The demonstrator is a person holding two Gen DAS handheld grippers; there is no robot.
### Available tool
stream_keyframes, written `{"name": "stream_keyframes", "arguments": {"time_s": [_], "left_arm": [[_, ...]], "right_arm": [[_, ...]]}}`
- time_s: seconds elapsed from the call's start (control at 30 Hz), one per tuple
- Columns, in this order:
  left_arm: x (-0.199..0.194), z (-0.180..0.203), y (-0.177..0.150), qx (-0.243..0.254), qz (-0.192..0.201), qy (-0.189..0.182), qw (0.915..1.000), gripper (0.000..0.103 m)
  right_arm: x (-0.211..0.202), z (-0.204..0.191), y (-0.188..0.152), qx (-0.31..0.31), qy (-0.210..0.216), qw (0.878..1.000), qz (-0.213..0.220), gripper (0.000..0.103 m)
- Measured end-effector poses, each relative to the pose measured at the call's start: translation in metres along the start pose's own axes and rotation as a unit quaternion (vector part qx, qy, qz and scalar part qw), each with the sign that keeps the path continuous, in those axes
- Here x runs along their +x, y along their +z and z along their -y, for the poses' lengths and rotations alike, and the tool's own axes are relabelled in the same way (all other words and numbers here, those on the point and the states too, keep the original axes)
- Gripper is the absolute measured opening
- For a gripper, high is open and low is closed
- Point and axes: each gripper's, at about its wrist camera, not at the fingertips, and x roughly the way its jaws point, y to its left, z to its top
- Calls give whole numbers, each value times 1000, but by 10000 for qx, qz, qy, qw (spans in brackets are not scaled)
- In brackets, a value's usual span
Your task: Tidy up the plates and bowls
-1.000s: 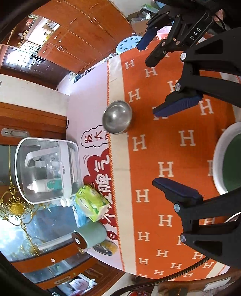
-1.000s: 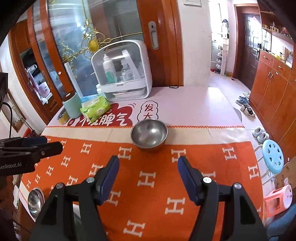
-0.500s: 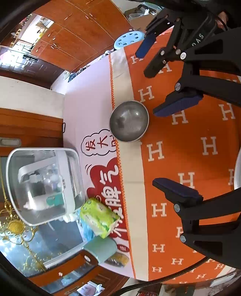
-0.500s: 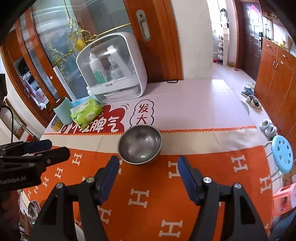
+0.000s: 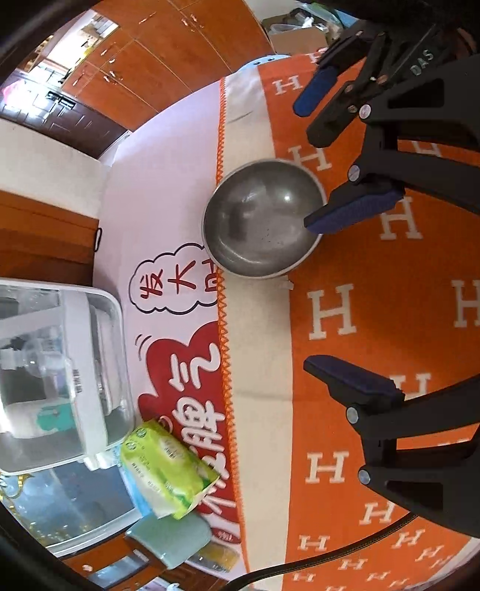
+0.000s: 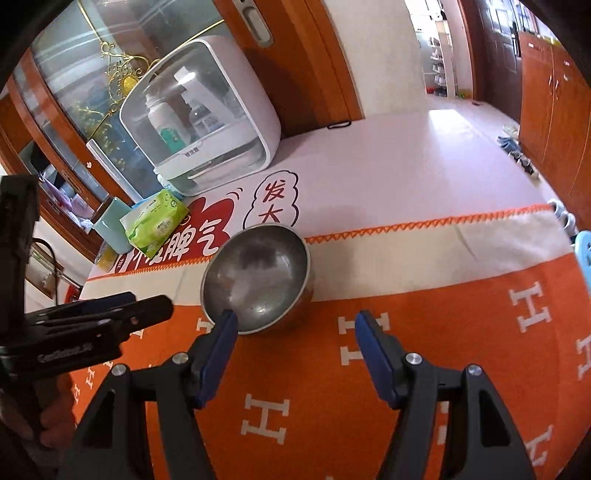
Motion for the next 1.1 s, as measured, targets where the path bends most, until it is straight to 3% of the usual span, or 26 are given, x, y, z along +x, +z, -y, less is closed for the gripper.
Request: {"name": "stream_keyframes", "arguments": {"time_s": [0.37, 0.57, 0.67, 0.77, 0.83, 1.1], "left_arm": [[41, -3, 1, -340, -64, -266, 9990, 67], [56, -3, -2, -485, -176, -413, 9978, 66], [61, -1, -6, -504, -245, -475, 9973, 62], [66, 4, -8, -495, -341, -551, 9967, 51], [72, 8, -10, -496, -525, -659, 9952, 38], [74, 21, -19, -489, -623, -757, 9940, 22]], "right_arm": [[27, 8, -5, 100, 458, 9989, 20, 65], [37, 15, -7, 156, 523, 9985, -65, 47], [37, 20, -8, 221, 519, 9984, -39, 47], [37, 27, -10, 305, 544, 9980, -53, 43], [37, 30, -10, 336, 530, 9980, -82, 40], [42, 41, -14, 551, 534, 9968, -224, 15]]}}
